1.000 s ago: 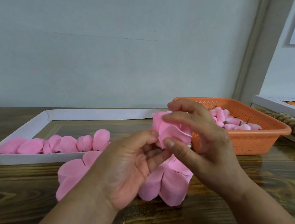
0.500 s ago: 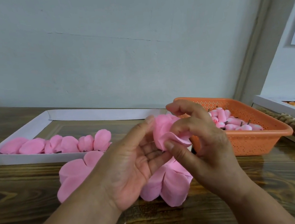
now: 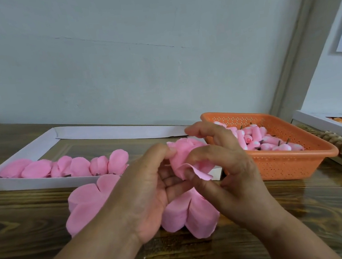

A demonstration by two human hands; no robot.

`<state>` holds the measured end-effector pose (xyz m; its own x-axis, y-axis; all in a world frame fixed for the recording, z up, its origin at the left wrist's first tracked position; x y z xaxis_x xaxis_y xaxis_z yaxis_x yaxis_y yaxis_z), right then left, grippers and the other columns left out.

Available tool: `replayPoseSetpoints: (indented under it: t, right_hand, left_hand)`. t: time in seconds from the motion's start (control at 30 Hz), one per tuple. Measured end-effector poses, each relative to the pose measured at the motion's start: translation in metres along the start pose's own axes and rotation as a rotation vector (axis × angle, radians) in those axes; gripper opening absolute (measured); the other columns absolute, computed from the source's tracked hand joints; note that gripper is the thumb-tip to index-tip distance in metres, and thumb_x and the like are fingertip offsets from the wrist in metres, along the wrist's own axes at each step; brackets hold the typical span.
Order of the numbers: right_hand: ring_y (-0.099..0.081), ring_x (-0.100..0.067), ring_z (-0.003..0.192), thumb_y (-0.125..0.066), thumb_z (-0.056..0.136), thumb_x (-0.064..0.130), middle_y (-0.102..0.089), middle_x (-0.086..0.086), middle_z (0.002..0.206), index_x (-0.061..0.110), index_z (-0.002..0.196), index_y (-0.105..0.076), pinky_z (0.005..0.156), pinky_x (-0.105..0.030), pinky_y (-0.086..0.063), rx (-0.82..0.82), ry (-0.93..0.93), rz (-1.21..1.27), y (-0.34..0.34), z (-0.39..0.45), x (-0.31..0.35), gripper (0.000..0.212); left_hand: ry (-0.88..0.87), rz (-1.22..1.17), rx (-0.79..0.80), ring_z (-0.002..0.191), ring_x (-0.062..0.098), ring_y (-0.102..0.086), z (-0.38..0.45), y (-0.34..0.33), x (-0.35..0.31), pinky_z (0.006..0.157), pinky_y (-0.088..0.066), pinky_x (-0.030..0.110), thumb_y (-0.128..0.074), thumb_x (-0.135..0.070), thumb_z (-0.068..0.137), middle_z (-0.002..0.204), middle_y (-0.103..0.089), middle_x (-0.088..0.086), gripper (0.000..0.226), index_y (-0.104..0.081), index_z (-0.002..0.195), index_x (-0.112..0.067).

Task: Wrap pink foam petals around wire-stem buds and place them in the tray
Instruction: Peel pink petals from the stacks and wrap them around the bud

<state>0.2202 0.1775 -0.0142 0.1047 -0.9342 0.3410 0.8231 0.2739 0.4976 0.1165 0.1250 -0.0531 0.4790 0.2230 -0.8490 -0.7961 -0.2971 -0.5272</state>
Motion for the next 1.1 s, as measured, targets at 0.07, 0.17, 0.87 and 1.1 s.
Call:
replayPoseSetpoints:
  t: [0.07,0.17,0.87,1.1]
  right_hand:
    - [-0.05,-0.023,0.119,-0.069,0.075,0.005,-0.053,-0.011,0.118,0.007,0.081,-0.07,0.097,-0.044,-0.041,-0.009,-0.006,0.001,0.001,0.0,-0.001,0.007]
    - [-0.05,-0.021,0.119,-0.069,0.078,0.009,-0.053,-0.009,0.118,0.007,0.081,-0.07,0.097,-0.039,-0.041,-0.029,-0.015,-0.018,0.003,0.001,-0.002,0.004]
    - [-0.049,-0.022,0.117,-0.057,0.085,0.024,-0.051,-0.009,0.121,0.01,0.088,-0.073,0.091,-0.046,-0.041,-0.075,0.073,-0.143,0.01,0.002,0.006,0.022]
    - [-0.049,-0.022,0.116,-0.057,0.086,0.024,-0.053,-0.01,0.119,0.008,0.098,-0.068,0.094,-0.042,-0.04,-0.088,0.094,-0.165,0.01,0.002,0.005,0.023]
  left_hand:
    - [0.001,-0.002,0.003,0.073,0.022,-0.065,0.001,0.001,0.0,0.064,-0.059,0.03,-0.057,-0.016,0.066,0.08,-0.066,0.019,0.028,-0.07,0.085,0.0]
    - [0.005,-0.018,0.019,0.075,0.024,-0.065,0.001,0.001,0.0,0.067,-0.059,0.031,-0.053,-0.008,0.066,0.078,-0.065,0.019,0.023,-0.066,0.08,0.005]
    - [0.055,-0.131,0.102,0.074,0.021,-0.064,-0.001,-0.006,0.0,0.069,-0.06,0.031,-0.059,-0.007,0.06,0.079,-0.061,0.018,0.028,-0.065,0.084,0.005]
    - [0.065,-0.164,0.103,0.067,0.02,-0.065,-0.001,-0.007,0.0,0.068,-0.06,0.031,-0.055,-0.007,0.063,0.07,-0.064,0.014,0.024,-0.065,0.082,0.005]
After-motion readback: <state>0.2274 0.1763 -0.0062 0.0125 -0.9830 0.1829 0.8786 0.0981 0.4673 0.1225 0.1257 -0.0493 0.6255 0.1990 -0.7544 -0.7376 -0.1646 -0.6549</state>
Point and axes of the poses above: each hand's wrist, its own z-axis towards the middle knuckle, its own y-axis out of the back of the hand, x = y × z, the point moved 6 cm from there along z, towards the middle knuckle
